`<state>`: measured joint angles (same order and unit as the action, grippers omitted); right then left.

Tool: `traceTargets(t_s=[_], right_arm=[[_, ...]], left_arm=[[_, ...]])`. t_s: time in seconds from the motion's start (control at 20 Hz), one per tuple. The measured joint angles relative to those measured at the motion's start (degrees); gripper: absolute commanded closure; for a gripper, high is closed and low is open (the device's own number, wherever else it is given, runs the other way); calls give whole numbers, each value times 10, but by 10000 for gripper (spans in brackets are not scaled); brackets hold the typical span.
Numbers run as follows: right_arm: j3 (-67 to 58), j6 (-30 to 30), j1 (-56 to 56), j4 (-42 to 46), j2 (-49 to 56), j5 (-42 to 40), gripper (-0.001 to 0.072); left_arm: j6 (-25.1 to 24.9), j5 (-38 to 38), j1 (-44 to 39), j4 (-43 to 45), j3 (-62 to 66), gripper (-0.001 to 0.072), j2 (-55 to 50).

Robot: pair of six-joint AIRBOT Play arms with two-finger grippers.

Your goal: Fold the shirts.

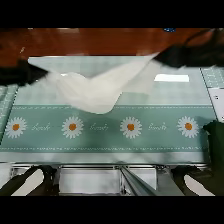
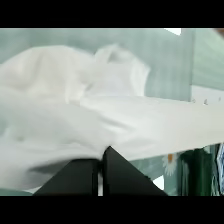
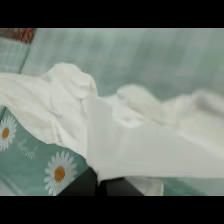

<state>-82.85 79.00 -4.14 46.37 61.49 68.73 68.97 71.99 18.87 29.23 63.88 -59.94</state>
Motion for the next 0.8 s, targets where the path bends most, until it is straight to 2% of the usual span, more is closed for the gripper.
traceTargets(t_s=[0.2, 0.4, 0.6, 0.8], right_arm=[[-192, 23, 28, 87, -40, 59, 692], [-264, 42, 35, 165, -114, 78, 692], [-284, 64, 38, 238, -186, 100, 692], [-289, 92, 38, 280, -222, 158, 692]], left_arm=[[2, -34, 21, -9, 159, 678, 96], [16, -58, 54, 35, 296, 678, 166], [37, -42, 66, 138, 360, 678, 236], [77, -17, 12, 261, 374, 678, 287]])
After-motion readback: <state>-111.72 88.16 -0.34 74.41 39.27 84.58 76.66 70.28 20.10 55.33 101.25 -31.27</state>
